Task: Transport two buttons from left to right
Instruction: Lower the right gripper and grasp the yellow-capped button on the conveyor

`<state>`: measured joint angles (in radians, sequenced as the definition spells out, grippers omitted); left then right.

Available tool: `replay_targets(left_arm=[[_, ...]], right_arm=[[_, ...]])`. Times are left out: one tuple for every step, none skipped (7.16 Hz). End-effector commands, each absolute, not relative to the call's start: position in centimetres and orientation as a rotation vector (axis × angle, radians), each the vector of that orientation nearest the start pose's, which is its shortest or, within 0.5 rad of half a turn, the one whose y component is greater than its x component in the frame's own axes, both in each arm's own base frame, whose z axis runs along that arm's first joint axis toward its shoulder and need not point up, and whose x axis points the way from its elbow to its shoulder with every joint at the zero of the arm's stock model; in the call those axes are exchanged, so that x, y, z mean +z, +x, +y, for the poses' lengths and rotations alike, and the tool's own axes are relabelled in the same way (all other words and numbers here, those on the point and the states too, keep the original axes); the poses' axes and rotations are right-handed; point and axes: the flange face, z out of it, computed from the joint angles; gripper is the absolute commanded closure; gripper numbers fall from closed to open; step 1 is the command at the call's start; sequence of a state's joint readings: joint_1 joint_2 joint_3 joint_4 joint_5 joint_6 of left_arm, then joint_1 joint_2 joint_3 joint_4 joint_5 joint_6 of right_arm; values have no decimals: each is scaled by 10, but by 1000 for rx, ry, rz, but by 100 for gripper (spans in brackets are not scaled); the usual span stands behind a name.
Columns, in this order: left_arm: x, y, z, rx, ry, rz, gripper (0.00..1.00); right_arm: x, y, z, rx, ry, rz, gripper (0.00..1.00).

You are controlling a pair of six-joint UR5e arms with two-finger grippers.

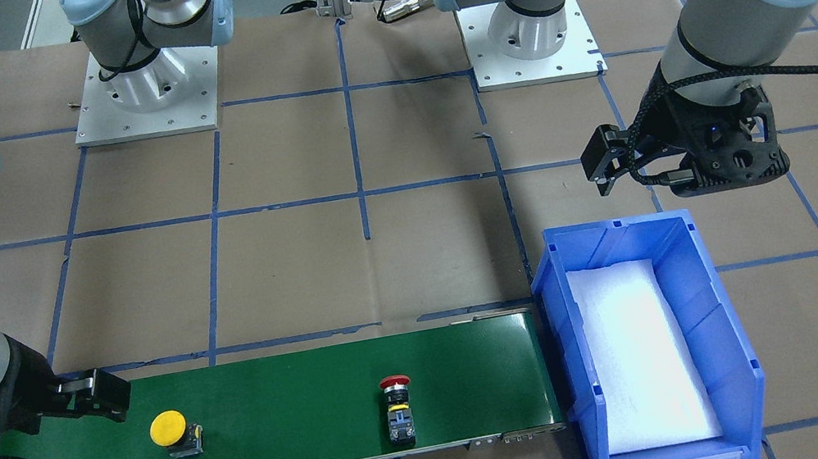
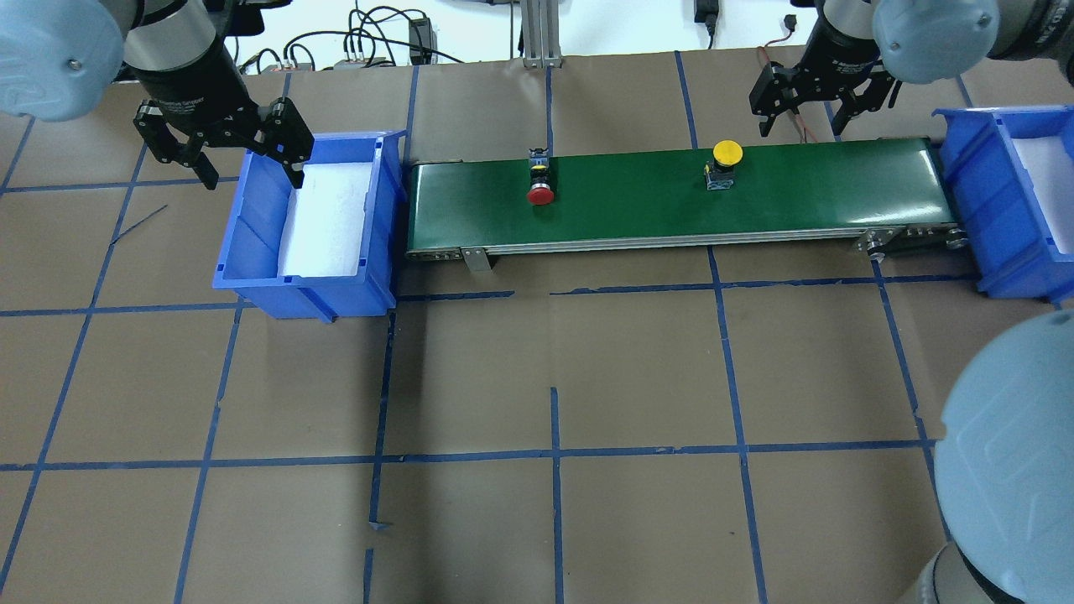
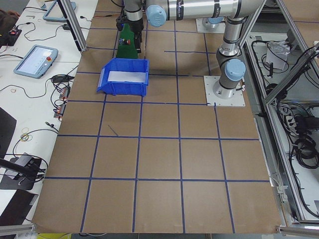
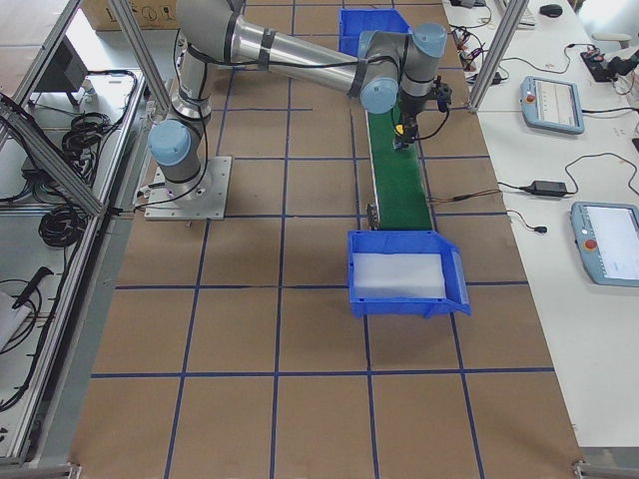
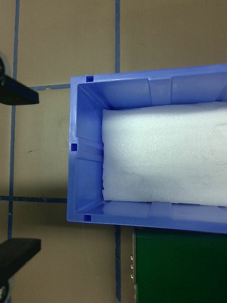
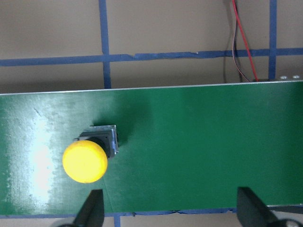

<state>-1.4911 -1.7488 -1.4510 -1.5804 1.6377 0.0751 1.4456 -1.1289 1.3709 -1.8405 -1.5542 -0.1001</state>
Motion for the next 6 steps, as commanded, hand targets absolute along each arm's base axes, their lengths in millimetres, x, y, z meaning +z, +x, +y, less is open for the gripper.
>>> replay_targets(left_arm=[[452,-82,-568,112,-4,3078,0],[451,-82,-568,112,1,3078,0],[452,-81,-568,110,13,3076,0],[453,-81,-568,108,13,3075,0],[453,-80,-568,108,11,3076,0],[453,-81,-567,110,13,3076,0]], right_arm=[[338,77,-683,-53,24,3124,2],[329,95,-683,-54,-17,3125,3],[314,98,-680,-50,-31,3126,3],[299,97,-677,-52,-48,3131,3],[295,96,-676,-54,-67,3135,4],[294,96,-676,-57,-68,3131,5]])
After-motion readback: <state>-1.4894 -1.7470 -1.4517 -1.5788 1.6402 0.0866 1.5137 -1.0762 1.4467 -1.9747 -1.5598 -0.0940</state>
